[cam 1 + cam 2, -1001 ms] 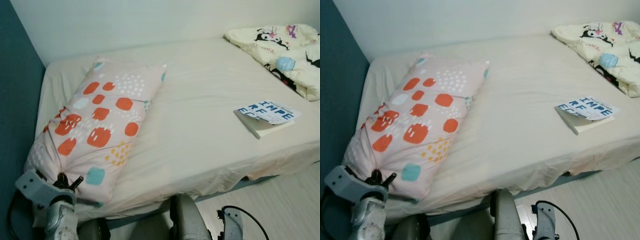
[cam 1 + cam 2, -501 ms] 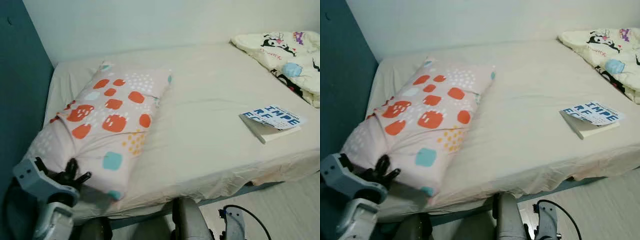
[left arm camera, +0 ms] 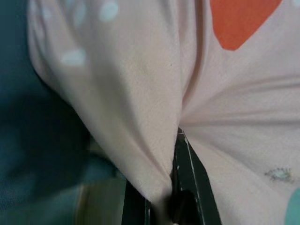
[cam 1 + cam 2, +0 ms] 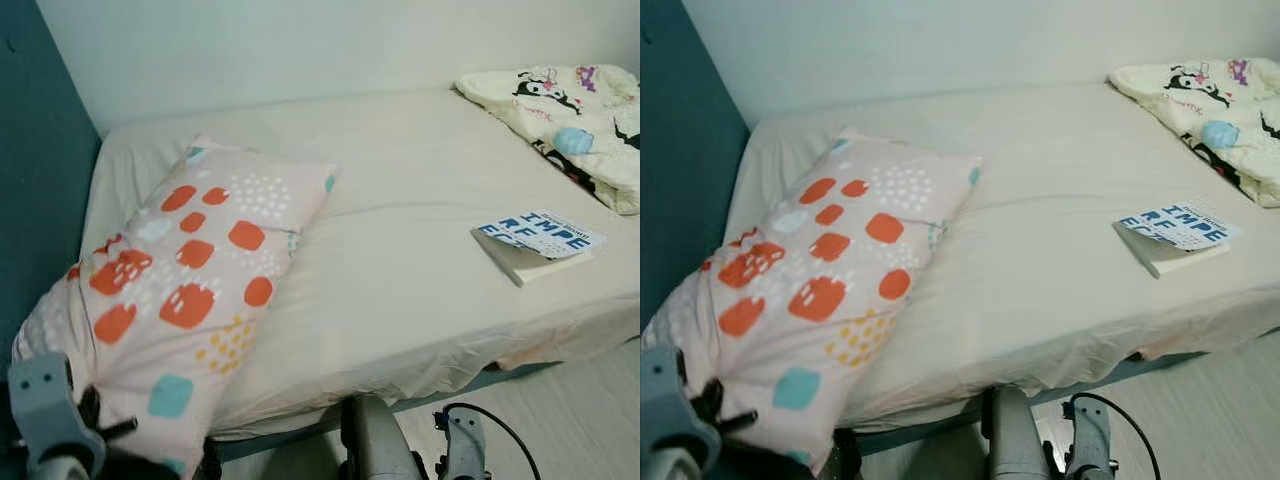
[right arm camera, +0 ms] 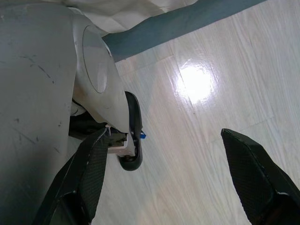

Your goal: Clean up the room

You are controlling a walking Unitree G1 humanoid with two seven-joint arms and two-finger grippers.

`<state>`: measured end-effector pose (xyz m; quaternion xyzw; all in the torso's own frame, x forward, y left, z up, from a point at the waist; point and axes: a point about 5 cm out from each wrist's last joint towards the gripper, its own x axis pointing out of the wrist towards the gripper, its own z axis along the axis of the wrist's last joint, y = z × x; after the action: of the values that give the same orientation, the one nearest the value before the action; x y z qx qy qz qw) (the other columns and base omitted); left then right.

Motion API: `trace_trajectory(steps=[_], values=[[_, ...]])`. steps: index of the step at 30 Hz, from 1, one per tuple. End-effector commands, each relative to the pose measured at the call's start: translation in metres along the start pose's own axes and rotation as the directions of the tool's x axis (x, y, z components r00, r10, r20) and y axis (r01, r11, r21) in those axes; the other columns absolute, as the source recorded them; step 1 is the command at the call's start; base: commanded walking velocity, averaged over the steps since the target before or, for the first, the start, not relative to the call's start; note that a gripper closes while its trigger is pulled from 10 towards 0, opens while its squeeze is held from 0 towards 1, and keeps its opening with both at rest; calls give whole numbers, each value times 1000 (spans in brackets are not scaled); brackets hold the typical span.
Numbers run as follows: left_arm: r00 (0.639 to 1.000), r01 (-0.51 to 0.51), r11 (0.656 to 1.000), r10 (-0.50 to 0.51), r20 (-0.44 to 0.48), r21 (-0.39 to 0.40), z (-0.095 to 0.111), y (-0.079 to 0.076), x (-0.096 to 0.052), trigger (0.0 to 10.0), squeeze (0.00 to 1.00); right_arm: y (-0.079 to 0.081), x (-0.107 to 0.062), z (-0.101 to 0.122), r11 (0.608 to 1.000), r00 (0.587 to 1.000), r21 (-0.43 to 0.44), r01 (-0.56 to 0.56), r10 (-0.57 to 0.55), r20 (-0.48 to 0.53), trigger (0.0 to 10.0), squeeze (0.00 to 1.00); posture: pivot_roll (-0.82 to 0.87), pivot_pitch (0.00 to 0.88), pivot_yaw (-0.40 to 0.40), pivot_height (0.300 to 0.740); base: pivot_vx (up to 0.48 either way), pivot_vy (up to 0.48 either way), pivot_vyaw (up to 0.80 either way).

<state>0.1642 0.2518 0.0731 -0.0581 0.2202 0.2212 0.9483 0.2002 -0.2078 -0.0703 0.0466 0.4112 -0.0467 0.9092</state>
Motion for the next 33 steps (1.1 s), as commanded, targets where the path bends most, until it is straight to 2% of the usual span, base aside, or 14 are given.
trace_trajectory(steps=[1, 6, 11, 13, 14, 16, 17, 19, 21, 25, 28, 29, 31, 33], values=[[989, -6, 1000, 8, -149, 14, -28, 8, -8, 0, 0, 5, -1, -12, 1000, 999, 6, -23, 23, -46, 10000, 0, 65, 179, -27, 598, 0, 0, 0], [842, 360, 922, -388, -376, -144, -56, -41, -30, 0, 0, -1, -1, -4, 1000, 1000, 9, 3, -3, -26, 10000, 0, 63, 165, -26, 598, 0, 0, 0], [764, 530, 797, -597, -244, -290, -26, -78, -26, 0, 0, -5, 1, 5, 1000, 1000, 14, 18, -18, 0, 10000, 0, 57, 157, -23, 598, 0, 0, 0], [691, 627, 640, -720, -64, -444, 2, -105, -29, 0, 0, -5, 1, 7, 1000, 1000, 15, 19, -19, 5, 10000, 0, 54, 152, -22, 598, 0, 0, 0], [691, 627, 640, -720, -64, -444, 2, -105, -29, 0, 0, -5, 1, 7, 1000, 1000, 15, 19, -19, 5, 10000, 0, 54, 152, -22, 598, 0, 0, 0], [625, 685, 489, -776, 90, -540, 25, -122, -34, 0, 0, -5, 1, 8, 1000, 1000, 15, 19, -19, 7, 10000, 0, 51, 148, -21, 598, 0, 0, 0], [625, 685, 489, -776, 90, -540, 25, -122, -34, 0, 0, -5, 1, 8, 1000, 1000, 15, 19, -19, 7, 10000, 0, 51, 148, -21, 598, 0, 0, 0], [544, 720, 286, -798, 258, -633, 49, -139, -40, 0, 0, -5, 2, 9, 1000, 1000, 15, 19, -19, 8, 10000, 0, 49, 146, -22, 598, 0, 0, 0], [544, 720, 286, -798, 258, -633, 49, -139, -40, 0, 0, -5, 2, 9, 1000, 1000, 15, 19, -19, 8, 10000, 0, 49, 146, -22, 598, 0, 0, 0], [435, 747, 135, -840, 325, -651, 58, -158, -47, 0, 0, -5, 2, 9, 1000, 1000, 15, 21, -22, 8, 10000, 0, 39, 144, -20, 598, 0, 0, 0], [445, 744, 207, -863, 239, -636, 46, -170, -38, 0, 0, -5, 2, 10, 1000, 1000, 16, 25, -25, 10, 10000, 0, 38, 143, -18, 598, 0, 0, 0], [462, 747, 280, -871, 167, -604, 37, -175, -32, 10000, 0, -5, 2, 10, 1000, 1000, 17, 26, -26, 10, 10000, 0, 35, 144, -16, 598, 0, 0, 0], [474, 766, 371, -878, 72, -525, 25, -184, -21, 10000, 0, -5, 2, 11, 999, 1000, 20, 25, -25, 13, 10000, 0, 35, 147, -14, 598, 0, 0, 0], [470, 773, 383, -881, 50, -506, 23, -188, -18, 10000, 0, -5, 2, 12, 1000, 1000, 18, 25, -25, 14, 10000, 0, 37, 148, -12, 598, 0, 0, 0]])
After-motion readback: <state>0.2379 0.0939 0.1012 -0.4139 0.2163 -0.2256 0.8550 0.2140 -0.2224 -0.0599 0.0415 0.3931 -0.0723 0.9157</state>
